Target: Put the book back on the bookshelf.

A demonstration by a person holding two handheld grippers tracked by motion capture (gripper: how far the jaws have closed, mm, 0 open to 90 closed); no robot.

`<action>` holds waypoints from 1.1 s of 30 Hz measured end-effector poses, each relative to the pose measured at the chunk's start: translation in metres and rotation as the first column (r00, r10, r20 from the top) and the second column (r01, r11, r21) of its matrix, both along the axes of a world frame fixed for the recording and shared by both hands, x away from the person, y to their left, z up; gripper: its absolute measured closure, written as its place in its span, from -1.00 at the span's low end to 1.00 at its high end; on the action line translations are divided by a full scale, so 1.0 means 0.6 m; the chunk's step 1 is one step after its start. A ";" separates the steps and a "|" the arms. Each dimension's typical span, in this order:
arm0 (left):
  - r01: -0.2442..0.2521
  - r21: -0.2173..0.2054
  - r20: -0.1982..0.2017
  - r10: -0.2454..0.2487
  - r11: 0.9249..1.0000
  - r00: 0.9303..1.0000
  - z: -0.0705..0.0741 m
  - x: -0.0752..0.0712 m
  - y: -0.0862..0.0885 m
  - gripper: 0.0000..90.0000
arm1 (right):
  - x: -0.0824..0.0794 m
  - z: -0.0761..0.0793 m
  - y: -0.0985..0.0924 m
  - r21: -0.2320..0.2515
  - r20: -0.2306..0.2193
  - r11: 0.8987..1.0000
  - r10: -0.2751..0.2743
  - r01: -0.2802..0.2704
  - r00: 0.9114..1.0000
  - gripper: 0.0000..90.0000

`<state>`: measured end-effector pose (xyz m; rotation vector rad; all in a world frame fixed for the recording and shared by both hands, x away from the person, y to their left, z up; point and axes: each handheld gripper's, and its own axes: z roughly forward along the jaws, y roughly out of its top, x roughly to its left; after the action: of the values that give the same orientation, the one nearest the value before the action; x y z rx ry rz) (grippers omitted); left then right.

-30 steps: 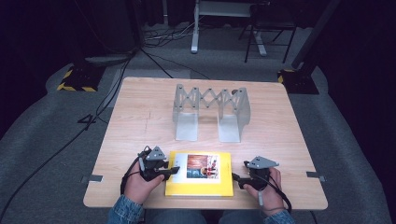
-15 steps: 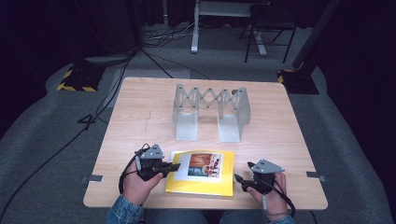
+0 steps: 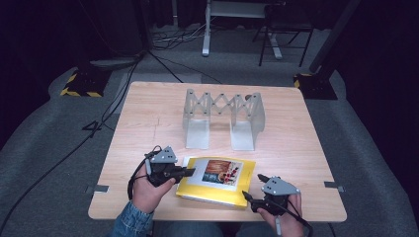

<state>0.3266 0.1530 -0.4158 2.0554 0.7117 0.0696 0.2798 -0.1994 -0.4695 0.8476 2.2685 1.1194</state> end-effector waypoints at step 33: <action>0.080 -0.095 -0.076 -0.088 0.992 0.993 0.015 -0.009 -0.017 0.99 | -0.020 -0.033 0.107 -0.128 0.051 0.982 0.145 -0.138 0.988 -0.76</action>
<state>0.3211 0.1429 -0.4066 2.0058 0.6645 -0.0930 0.2677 -0.1353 -0.4893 0.6036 2.3505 1.0368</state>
